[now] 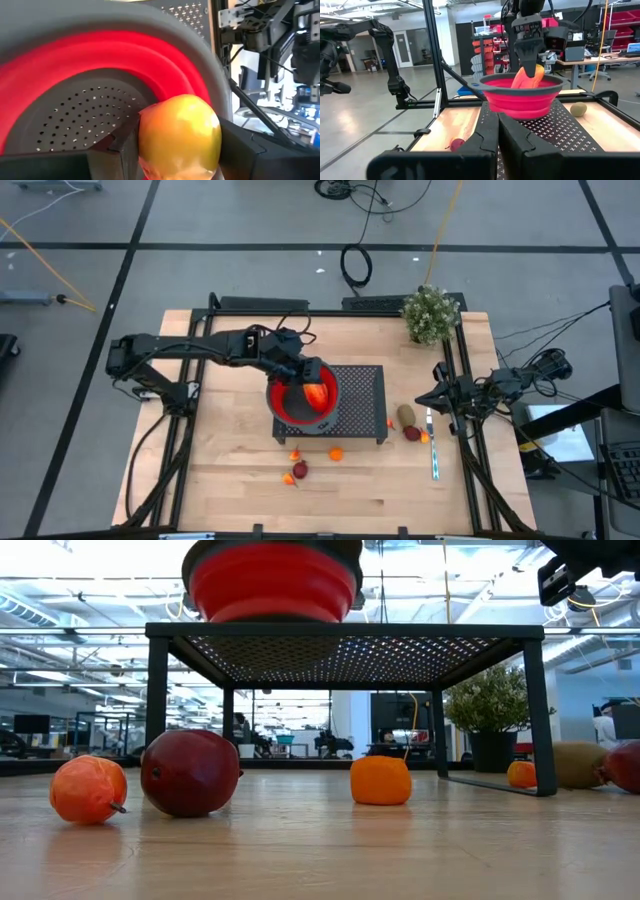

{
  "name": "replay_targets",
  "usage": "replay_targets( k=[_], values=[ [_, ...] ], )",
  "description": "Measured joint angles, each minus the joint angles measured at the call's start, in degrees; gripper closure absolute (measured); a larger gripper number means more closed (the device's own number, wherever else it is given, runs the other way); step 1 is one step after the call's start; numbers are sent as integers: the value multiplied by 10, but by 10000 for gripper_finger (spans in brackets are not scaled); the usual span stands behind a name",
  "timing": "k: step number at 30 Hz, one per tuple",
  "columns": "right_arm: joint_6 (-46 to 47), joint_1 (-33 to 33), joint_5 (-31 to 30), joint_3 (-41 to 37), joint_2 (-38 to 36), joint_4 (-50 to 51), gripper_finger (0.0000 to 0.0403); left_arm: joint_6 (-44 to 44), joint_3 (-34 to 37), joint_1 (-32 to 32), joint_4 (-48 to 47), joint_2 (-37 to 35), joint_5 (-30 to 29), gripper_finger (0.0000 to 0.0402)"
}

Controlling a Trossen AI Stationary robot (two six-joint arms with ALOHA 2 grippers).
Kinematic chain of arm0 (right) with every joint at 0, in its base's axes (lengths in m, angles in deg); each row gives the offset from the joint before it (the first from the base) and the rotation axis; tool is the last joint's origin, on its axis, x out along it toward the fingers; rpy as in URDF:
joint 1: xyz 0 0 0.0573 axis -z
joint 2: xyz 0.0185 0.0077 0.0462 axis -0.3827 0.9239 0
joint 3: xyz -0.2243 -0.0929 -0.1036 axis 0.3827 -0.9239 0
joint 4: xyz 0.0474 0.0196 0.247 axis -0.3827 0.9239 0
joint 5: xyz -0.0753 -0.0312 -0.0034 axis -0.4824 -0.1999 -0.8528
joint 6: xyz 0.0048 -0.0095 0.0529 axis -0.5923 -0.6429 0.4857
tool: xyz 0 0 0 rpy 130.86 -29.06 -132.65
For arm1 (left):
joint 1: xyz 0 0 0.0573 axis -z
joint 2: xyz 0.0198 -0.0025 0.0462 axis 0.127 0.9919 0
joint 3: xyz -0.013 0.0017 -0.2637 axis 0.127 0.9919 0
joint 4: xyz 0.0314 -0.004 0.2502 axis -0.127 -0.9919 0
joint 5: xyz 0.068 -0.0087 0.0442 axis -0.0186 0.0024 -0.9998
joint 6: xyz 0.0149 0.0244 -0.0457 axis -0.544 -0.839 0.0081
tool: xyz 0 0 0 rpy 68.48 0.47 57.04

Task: Pick & Place Fruit
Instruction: Put the mango into the red colander on the shelf

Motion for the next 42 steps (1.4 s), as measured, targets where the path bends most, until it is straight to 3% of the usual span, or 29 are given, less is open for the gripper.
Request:
replay_targets(
  k=[9, 42],
  values=[
    [0, 0, 0, 0, 0, 0, 403, 0, 0, 0, 5, 0, 0, 178],
    [0, 0, 0, 0, 0, 0, 403, -7, 0, 0, 48, 0, 8, 174]
  ],
)
